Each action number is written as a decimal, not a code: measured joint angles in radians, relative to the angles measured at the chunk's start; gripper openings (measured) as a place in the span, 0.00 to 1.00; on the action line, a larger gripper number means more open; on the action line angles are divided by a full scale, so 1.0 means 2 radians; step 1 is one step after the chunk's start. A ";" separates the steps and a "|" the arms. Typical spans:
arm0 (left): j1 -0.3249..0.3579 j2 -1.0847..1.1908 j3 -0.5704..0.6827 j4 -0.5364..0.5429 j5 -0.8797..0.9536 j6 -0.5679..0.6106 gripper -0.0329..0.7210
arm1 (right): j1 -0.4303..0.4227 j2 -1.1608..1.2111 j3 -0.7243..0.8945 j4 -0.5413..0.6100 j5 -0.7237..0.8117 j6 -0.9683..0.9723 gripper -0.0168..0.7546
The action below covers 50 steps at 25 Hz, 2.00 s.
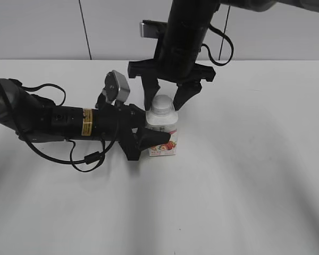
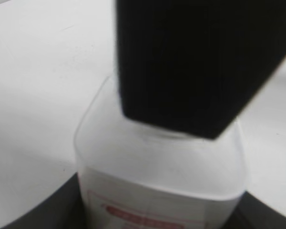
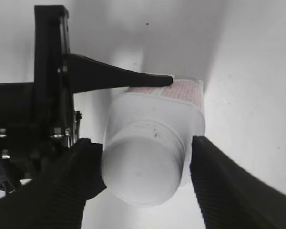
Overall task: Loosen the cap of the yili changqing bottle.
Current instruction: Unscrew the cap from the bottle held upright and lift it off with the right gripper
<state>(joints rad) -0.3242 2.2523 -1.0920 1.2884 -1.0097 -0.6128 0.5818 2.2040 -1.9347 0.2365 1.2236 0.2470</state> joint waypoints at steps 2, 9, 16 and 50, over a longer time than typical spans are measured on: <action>0.000 0.000 0.000 0.000 0.000 0.000 0.56 | 0.000 0.000 0.006 0.000 0.000 0.001 0.68; 0.000 0.000 0.000 -0.001 0.000 0.000 0.56 | 0.000 0.000 0.007 0.002 0.000 0.001 0.67; 0.000 0.000 0.000 -0.002 0.000 0.000 0.56 | 0.000 0.000 0.007 0.002 0.000 0.000 0.65; 0.000 0.000 0.000 0.008 0.006 0.001 0.55 | 0.000 0.000 0.007 -0.005 0.001 -0.623 0.54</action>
<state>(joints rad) -0.3242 2.2523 -1.0920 1.3053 -0.9981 -0.6116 0.5818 2.2040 -1.9212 0.2260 1.2252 -0.9989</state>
